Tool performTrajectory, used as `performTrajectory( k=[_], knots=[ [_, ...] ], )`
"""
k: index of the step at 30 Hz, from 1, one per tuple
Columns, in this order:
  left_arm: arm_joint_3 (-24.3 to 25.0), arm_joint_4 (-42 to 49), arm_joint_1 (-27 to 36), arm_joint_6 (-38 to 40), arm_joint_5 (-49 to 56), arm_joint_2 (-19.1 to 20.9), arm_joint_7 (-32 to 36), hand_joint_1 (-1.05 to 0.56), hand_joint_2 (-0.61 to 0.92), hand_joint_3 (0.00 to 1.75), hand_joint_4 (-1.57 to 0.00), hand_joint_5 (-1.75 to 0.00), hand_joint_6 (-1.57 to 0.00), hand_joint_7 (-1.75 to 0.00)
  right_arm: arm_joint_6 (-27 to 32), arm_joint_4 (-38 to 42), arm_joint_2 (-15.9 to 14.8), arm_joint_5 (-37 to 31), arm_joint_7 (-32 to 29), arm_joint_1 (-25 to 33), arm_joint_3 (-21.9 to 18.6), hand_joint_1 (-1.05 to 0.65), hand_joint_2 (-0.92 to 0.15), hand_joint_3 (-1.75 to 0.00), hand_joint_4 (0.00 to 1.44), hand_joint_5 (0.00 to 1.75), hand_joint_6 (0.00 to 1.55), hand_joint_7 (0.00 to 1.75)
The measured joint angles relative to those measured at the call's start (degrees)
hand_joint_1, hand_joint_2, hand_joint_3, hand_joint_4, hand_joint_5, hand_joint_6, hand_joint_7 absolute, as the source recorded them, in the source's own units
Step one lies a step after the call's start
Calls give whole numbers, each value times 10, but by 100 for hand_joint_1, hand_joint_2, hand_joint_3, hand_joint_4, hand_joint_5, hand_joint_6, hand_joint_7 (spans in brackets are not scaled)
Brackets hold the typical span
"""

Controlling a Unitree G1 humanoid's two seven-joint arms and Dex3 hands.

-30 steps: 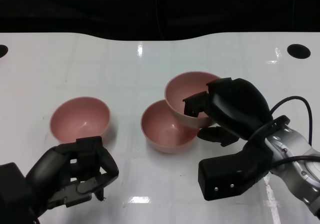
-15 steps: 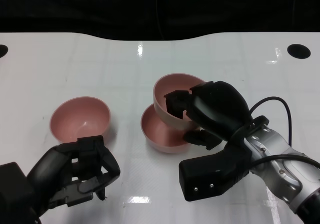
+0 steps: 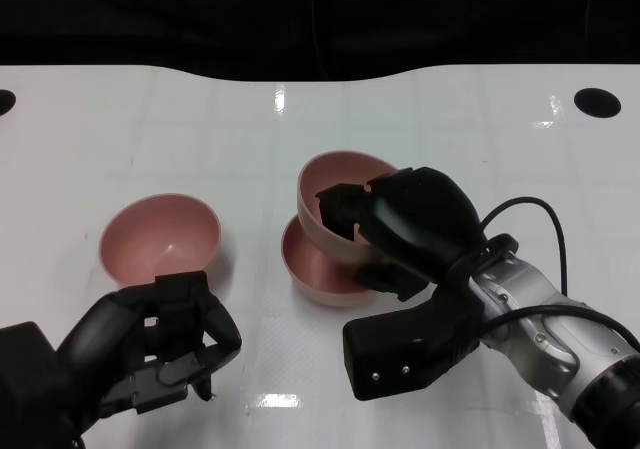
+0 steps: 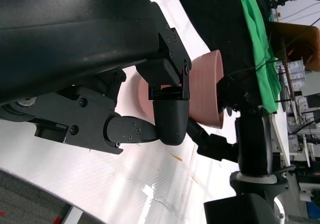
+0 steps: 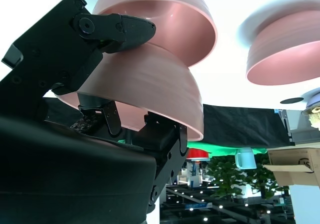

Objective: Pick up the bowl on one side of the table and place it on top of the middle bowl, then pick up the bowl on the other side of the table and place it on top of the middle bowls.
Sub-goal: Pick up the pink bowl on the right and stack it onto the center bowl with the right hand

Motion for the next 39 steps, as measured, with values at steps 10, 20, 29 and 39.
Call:
performTrajectory(
  k=[10, 20, 29, 39],
  knots=[
    [0, 0, 0, 2, -1, 0, 0, -42, 92, 21, -79, -169, -79, -139, -5, 32, 6, -6, -6, -8, 18, -24, -43, -109, 92, 175, 76, 154],
    [-1, 0, 0, 2, -2, 0, 0, -39, 92, 20, -81, -170, -80, -141, -4, 45, 8, -7, 1, -15, 24, -29, -68, -59, 89, 148, 105, 56],
    [-2, 0, 0, 2, -1, 0, 0, -41, 92, 18, -81, -168, -80, -139, -3, 50, 8, -6, 24, -22, 31, -46, -92, -11, 69, 51, 83, 3],
    [-3, 0, 0, 2, -1, 0, 0, -42, 92, 19, -81, -168, -80, -137, 10, 41, 8, -5, 75, -24, 40, -58, -92, -13, 52, 37, 65, 0]
  ],
)
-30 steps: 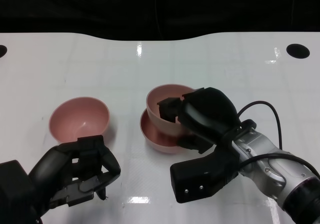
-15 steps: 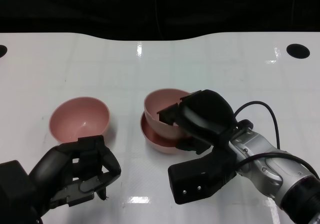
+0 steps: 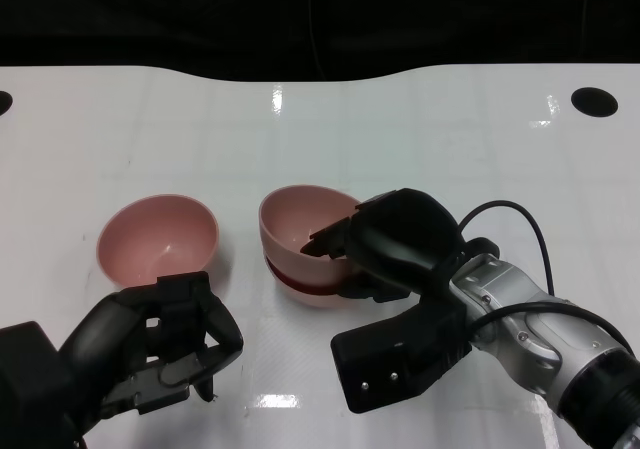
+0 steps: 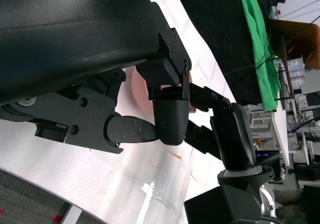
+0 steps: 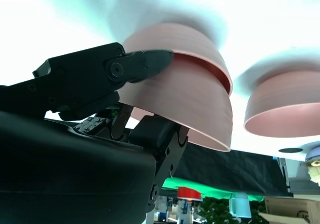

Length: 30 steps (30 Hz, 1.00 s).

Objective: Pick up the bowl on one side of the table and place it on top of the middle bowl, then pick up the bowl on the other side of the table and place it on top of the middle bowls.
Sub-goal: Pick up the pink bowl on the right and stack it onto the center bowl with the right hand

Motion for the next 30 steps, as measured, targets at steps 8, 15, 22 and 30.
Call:
performTrajectory(
  k=[8, 15, 22, 30],
  knots=[
    [0, 0, 0, -1, 0, 0, 0, -45, 92, 19, -81, -168, -81, -137, 2, -8, -3, -1, 8, 1, 1, -59, -92, -15, 52, 36, 65, 0],
    [-2, 3, 0, -15, 1, 0, 0, -48, 92, 20, -82, -168, -81, -139, 2, -47, -22, 0, 22, 6, 1, -62, -92, -18, 51, 35, 63, 0],
    [-2, 19, -1, -26, 1, 2, -5, -49, 92, 22, -83, -167, -81, -140, 14, -92, -38, -1, 72, 16, 1, -67, -92, -24, 43, 31, 55, 0],
    [-2, 19, -1, -27, 1, 3, -5, -46, 92, 21, -84, -166, -81, -139, 12, -111, -45, -1, 77, 35, 1, -71, -92, -22, 33, 26, 45, 0]
  ],
)
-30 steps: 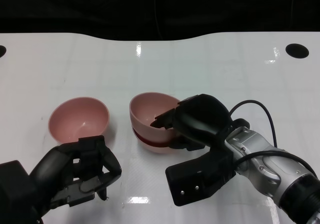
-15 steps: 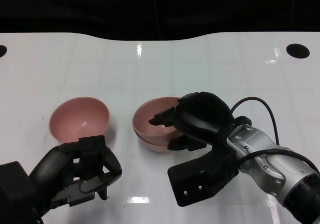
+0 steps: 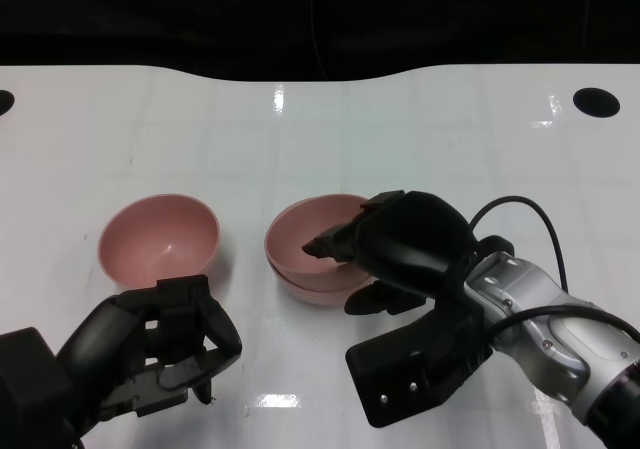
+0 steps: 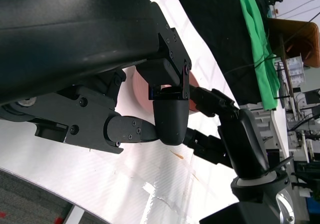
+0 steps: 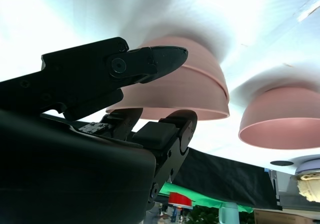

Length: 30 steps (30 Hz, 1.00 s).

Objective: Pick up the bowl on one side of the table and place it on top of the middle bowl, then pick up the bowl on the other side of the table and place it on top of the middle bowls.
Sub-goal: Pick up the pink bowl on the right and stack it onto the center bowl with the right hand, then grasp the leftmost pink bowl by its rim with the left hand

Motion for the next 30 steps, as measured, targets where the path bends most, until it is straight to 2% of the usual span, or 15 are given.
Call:
performTrajectory(
  k=[6, 12, 14, 16, 24, 30],
  knots=[
    [0, -1, 0, 0, 0, 0, 0, -49, 92, 21, -83, -167, -81, -140, 0, -32, -9, -1, -26, 34, -10, -70, -92, -22, 26, 23, 37, 0],
    [-1, -13, 1, 12, 6, 2, 4, -46, 92, 21, -83, -168, -80, -142, -1, -65, -27, -3, -57, 59, -32, -69, -92, -23, 19, 23, 31, 0],
    [-1, -17, 0, 13, 6, 1, 4, -44, 92, 21, -83, -168, -80, -142, -7, -78, -29, 1, -66, 72, -43, -68, -92, -21, 5, 48, 30, 0],
    [-1, -17, 0, 14, 6, 1, 4, -44, 92, 22, -83, -168, -79, -142, -9, -86, -32, 3, -74, 82, -48, -68, -92, -21, 1, 57, 30, 0],
    [-1, -16, 0, 10, 3, 1, 4, -42, 92, 23, -83, -169, -79, -144, -40, -144, -59, 21, -97, 144, -86, -66, -92, -21, 0, 60, 29, 0],
    [-1, -4, -2, -6, 0, 1, 2, -46, 92, 22, -83, -169, -79, -144, -55, -188, -84, 24, -108, 195, -112, -65, -92, -19, 0, 69, 33, 2]
  ],
)
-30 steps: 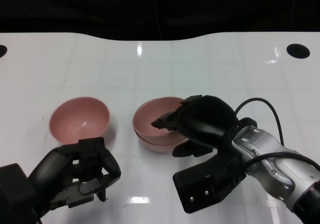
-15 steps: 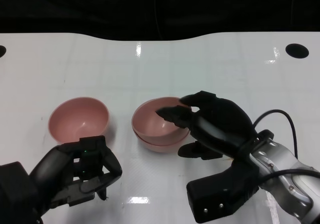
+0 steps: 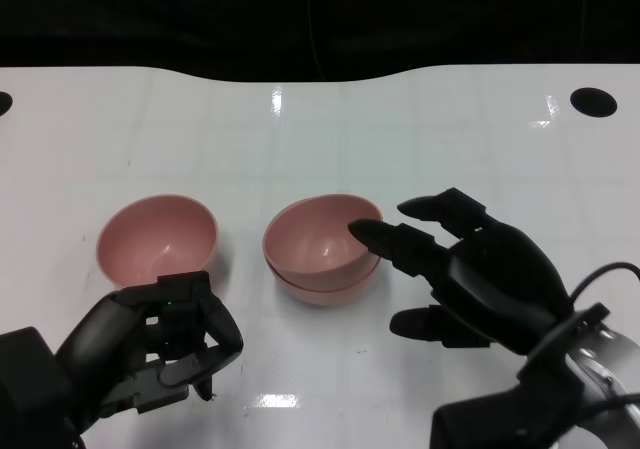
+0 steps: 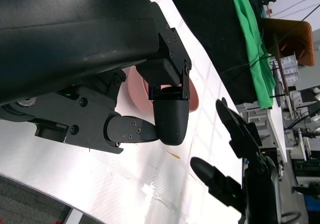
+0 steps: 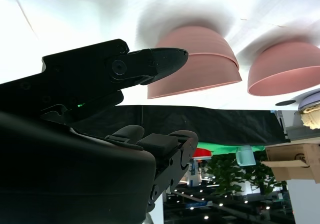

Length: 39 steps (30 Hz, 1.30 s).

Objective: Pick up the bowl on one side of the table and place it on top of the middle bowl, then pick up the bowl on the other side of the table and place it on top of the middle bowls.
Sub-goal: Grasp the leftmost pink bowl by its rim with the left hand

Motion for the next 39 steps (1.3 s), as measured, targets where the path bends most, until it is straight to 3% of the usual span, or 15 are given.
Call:
performTrajectory(
  k=[12, 20, 29, 35, 39],
  knots=[
    [1, 6, -8, -2, -2, 0, -2, -45, 92, 18, -85, -168, -81, -141, -27, -65, -29, 13, -3, 79, -48, -59, -92, -17, 8, 83, 44, 8],
    [2, 8, -12, 9, -2, 0, -2, -39, 92, 16, -84, -166, -81, -138, -48, -68, -30, 14, -29, 113, -71, -43, -92, -3, 36, 81, 69, 17],
    [12, 21, -13, -14, -1, 0, -2, -33, 92, 19, -82, -161, -79, -130, -58, -68, -29, 45, -35, 144, -92, -27, -90, -1, 66, 77, 88, 21],
    [22, 32, -14, -22, -19, -2, -6, -21, 86, 37, -82, -152, -81, -116, -81, -63, -25, 58, -53, 149, -96, -16, -89, 0, 84, 92, 106, 29],
    [27, 31, -14, -41, 2, -2, 10, -24, 75, 48, -73, -150, -76, -115, -94, -55, -22, 69, -58, 150, -97, -7, -88, -1, 97, 117, 119, 38]
  ],
)
